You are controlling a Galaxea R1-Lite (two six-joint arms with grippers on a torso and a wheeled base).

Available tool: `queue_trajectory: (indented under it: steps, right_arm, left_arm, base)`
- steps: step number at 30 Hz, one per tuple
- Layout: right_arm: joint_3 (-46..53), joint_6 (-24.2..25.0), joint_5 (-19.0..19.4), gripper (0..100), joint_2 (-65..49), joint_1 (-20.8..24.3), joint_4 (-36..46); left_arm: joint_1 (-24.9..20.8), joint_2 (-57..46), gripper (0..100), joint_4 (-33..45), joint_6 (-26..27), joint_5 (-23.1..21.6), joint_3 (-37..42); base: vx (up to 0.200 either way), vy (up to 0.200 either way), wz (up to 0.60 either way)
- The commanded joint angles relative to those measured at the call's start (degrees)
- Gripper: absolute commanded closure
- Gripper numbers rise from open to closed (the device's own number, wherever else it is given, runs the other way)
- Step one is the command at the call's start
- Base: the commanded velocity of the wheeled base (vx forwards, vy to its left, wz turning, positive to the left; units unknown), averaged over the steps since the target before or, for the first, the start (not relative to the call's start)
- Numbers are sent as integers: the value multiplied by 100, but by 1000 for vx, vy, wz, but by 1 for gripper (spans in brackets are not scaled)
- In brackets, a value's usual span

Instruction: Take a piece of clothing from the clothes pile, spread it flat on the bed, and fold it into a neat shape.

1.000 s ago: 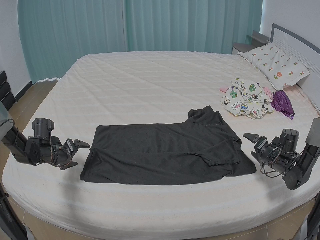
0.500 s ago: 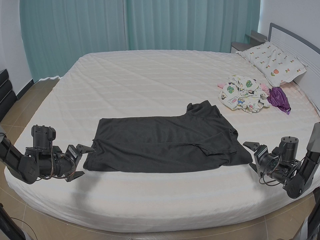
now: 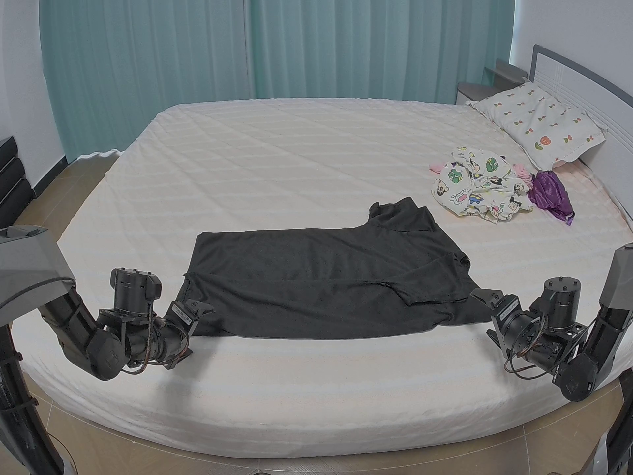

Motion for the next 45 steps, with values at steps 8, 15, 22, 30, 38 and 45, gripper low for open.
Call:
queue_trajectory:
  steps: [8,15,22,30,38,45]
  right_arm:
    - [19,18,-12,0,45,172,-4]
    - [37,378,-21,0,72,400,-4]
    - [-165,422,-56,0,511,374,-4]
    - [-921,448,-259,0,1249,242,-12]
    - [-1624,448,-276,0,1654,93,-12]
    - [-1519,431,-390,100,1566,110,-12]
  left_arm:
    - [60,446,0,-435,-670,328,-546]
    - [122,516,100,-760,-661,574,-432]
    - [201,393,100,-804,-670,574,-212]
    - [386,375,100,-813,-688,504,-212]
    - [377,367,100,-813,-688,495,-212]
    - [377,375,100,-813,-679,504,-177]
  base:
    - [0,0,0]
    - [0,0,0]
    - [0,0,0]
    - [0,0,0]
    - [0,0,0]
    - [0,0,0]
